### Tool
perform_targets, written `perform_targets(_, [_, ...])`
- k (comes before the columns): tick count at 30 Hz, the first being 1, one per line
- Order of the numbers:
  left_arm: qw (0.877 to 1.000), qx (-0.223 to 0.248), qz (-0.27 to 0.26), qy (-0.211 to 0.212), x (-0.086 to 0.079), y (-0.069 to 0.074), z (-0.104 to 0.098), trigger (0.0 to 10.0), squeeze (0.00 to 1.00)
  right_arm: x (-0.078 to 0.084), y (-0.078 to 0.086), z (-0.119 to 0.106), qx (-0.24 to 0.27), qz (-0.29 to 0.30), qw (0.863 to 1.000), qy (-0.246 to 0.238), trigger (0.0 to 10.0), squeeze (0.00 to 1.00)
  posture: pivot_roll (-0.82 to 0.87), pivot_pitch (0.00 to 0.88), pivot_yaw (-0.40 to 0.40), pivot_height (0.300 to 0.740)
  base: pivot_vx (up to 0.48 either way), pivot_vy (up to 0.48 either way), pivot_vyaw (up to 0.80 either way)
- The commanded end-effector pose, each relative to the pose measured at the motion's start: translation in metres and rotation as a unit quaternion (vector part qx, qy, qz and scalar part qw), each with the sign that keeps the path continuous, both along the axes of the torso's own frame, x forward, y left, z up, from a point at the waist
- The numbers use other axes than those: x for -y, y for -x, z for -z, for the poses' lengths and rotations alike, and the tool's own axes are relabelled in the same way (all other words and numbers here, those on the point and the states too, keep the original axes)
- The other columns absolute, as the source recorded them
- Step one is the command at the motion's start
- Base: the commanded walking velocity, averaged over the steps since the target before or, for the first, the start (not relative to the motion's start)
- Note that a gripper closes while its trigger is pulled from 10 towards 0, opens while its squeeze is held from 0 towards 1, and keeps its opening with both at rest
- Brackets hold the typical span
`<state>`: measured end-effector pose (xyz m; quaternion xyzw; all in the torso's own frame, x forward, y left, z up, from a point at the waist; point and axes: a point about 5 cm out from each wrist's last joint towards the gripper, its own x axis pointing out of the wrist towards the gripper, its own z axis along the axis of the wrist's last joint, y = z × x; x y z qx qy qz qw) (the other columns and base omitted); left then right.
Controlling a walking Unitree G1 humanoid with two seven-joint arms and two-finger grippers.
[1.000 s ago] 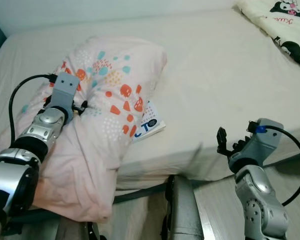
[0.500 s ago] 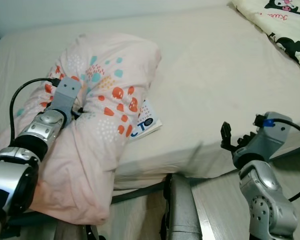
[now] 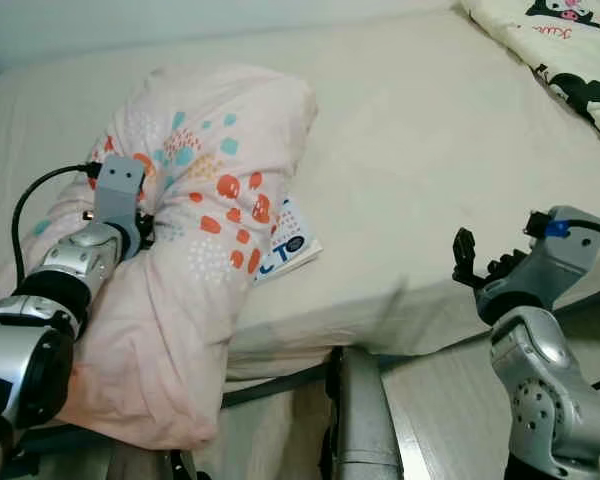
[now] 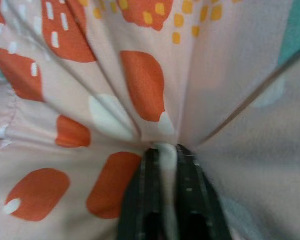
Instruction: Clean up the room
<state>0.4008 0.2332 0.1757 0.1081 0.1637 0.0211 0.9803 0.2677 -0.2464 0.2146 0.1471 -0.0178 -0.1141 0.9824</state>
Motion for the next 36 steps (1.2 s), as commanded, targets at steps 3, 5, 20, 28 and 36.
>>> perform_targets(3, [0.993,-0.094,-0.008,0.073,0.007,0.016,0.045,0.0,0.0,0.001,0.002,-0.003,0.004,0.001,1.0,-0.001,10.0,0.0,-0.22,0.322,-0.016,0.535,0.0,0.0,0.0])
perform_targets(5, [0.99,-0.044,-0.002,0.136,0.018,0.004,0.023,0.0,0.0,0.002,0.0,-0.004,0.005,0.002,1.0,-0.001,10.0,0.0,-0.21,0.309,-0.014,0.535,0.0,0.0,0.0])
perform_targets(20, [0.875,0.283,0.053,0.391,0.034,-0.023,-0.161,0.0,0.0,-0.001,-0.017,-0.009,0.031,-0.001,0.999,-0.015,10.0,0.0,-0.16,0.232,0.015,0.535,0.0,0.0,0.0])
perform_targets(28, [0.845,0.374,-0.04,0.381,0.004,-0.01,-0.216,0.0,0.0,-0.002,-0.023,-0.009,0.04,0.001,0.999,-0.022,10.0,0.0,-0.14,0.211,0.029,0.535,0.0,0.0,0.0])
perform_targets(36, [0.857,0.426,-0.147,0.25,-0.026,0.006,-0.242,0.0,0.0,-0.006,-0.028,-0.009,0.049,-0.001,0.998,-0.029,10.0,0.0,-0.13,0.196,0.03,0.535,0.0,0.0,0.0])
